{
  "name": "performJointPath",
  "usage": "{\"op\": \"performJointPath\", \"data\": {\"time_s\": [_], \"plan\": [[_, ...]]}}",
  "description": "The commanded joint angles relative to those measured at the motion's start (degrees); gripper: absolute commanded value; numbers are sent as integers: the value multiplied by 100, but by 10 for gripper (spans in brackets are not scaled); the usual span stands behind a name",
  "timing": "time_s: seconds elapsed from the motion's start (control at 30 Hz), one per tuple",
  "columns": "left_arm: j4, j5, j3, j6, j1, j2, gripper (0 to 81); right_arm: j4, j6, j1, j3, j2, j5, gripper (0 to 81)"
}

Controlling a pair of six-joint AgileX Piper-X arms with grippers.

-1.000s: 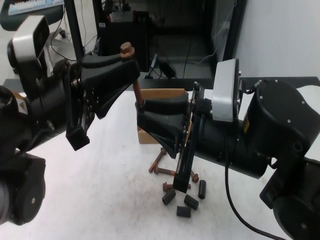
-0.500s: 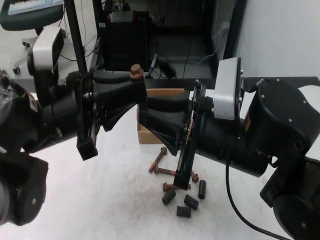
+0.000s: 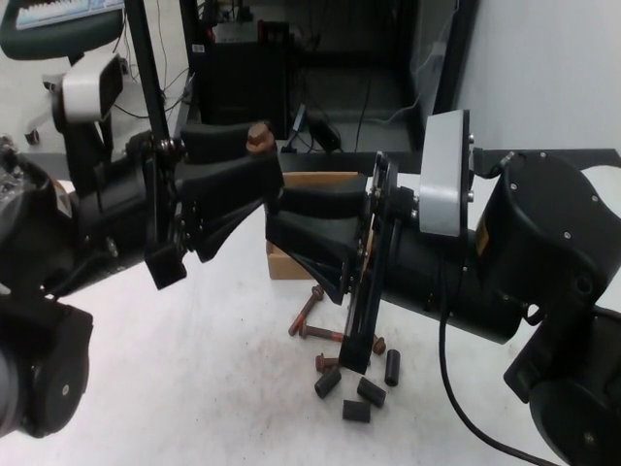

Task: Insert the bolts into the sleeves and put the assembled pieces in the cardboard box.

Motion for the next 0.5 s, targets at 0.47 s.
{"op": "performJointPath", "data": {"time_s": [0.47], "plan": [[-100,223,-96,-491,18,-36,540,-110,-30,-14,-19,-39,-45,8]]}}
